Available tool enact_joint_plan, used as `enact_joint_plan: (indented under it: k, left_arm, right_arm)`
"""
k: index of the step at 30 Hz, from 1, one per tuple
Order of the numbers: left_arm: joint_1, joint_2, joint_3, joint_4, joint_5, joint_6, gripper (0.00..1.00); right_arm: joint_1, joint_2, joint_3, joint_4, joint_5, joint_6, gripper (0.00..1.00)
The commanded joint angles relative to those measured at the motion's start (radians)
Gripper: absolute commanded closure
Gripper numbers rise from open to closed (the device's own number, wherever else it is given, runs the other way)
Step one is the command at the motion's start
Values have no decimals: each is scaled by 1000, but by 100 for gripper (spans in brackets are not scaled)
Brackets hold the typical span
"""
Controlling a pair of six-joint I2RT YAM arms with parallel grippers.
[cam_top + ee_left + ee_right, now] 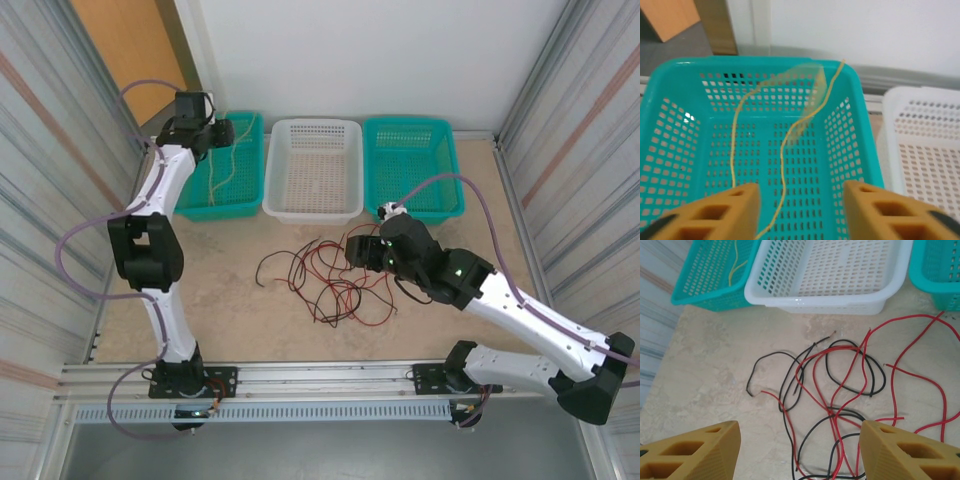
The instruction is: Untangle the cables
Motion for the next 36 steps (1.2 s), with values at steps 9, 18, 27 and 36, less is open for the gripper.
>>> enact_joint_plan:
  k: [9, 18, 27, 36]
  left_arm:
    - [15, -293, -202, -52, 14, -52, 12]
    - [-141, -790, -608, -34, 201, -186, 22]
    - [-464, -1027, -997, -95, 294, -331, 35]
    - [-465, -1032, -1053, -29, 300, -396, 39]
  right_arm:
    - [-17, 75, 68, -96, 37, 13, 31]
    - [-86, 203, 9, -100, 0, 98, 29]
    - [-44, 439, 8, -49, -122, 97, 49]
    - [9, 537, -13, -57, -108, 118, 57]
